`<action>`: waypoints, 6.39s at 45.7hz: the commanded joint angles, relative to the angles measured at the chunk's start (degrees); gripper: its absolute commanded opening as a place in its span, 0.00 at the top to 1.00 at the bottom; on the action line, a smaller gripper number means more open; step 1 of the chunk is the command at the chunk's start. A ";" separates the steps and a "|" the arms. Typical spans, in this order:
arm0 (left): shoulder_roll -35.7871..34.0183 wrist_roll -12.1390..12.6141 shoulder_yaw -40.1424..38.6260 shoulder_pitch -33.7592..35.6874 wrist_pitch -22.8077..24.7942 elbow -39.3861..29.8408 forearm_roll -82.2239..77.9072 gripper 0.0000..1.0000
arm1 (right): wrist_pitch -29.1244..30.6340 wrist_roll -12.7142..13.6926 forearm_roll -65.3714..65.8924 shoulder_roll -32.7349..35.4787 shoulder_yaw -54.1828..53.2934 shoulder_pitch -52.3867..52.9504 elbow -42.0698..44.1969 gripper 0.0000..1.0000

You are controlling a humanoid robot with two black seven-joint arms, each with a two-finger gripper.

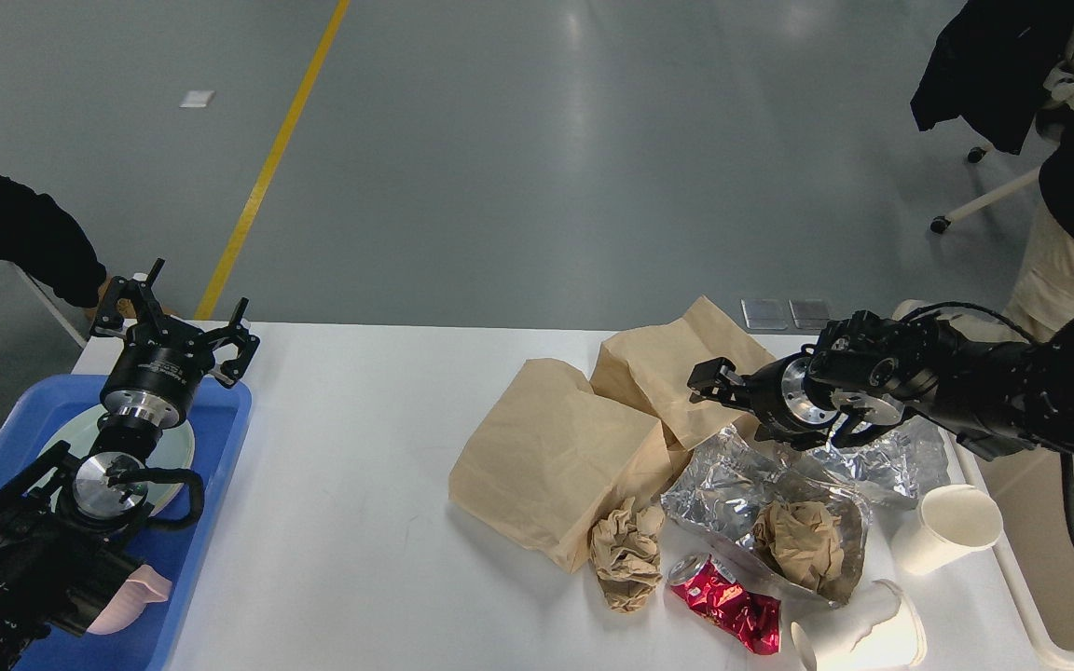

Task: Tidy desktop
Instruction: 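Lower the right gripper onto the farther brown paper bag and grasp it, then lift the brown paper bag and drop it into the white bin, then move the right gripper back over the bin toward the white paper cup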

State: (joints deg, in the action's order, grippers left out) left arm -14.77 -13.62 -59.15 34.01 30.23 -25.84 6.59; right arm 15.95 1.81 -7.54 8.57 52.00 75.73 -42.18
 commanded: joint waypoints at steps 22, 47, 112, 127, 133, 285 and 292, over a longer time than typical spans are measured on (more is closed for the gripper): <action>0.00 0.00 0.00 0.00 0.00 0.00 0.00 0.04 | 6.72 -0.14 7.45 -0.57 -0.05 0.82 -0.19 1.00; 0.00 0.00 0.00 0.00 0.00 0.00 0.00 0.04 | 17.01 -0.40 7.45 -0.40 -1.28 10.93 -0.71 1.00; 0.00 0.00 0.00 0.00 0.00 0.00 0.00 0.04 | 39.05 0.04 17.72 10.67 27.80 52.59 -6.78 1.00; 0.00 0.00 0.00 0.00 0.00 0.00 0.00 0.04 | 39.05 0.04 28.10 28.95 35.98 38.10 0.78 1.00; 0.00 0.00 0.00 0.00 0.00 0.00 0.00 0.04 | 31.89 0.04 28.19 33.35 36.68 28.53 0.78 1.00; 0.00 0.00 0.00 0.00 0.00 0.00 0.00 0.04 | 39.05 0.12 27.58 10.15 15.66 43.02 -12.93 0.00; 0.00 0.00 0.00 0.00 0.00 0.00 0.00 0.04 | 39.05 0.21 30.65 15.06 20.78 32.66 -7.57 0.00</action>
State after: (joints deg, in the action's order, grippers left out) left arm -14.77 -13.62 -59.15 34.01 30.23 -25.84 6.59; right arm 55.00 2.04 20.89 19.94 69.96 115.87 -53.67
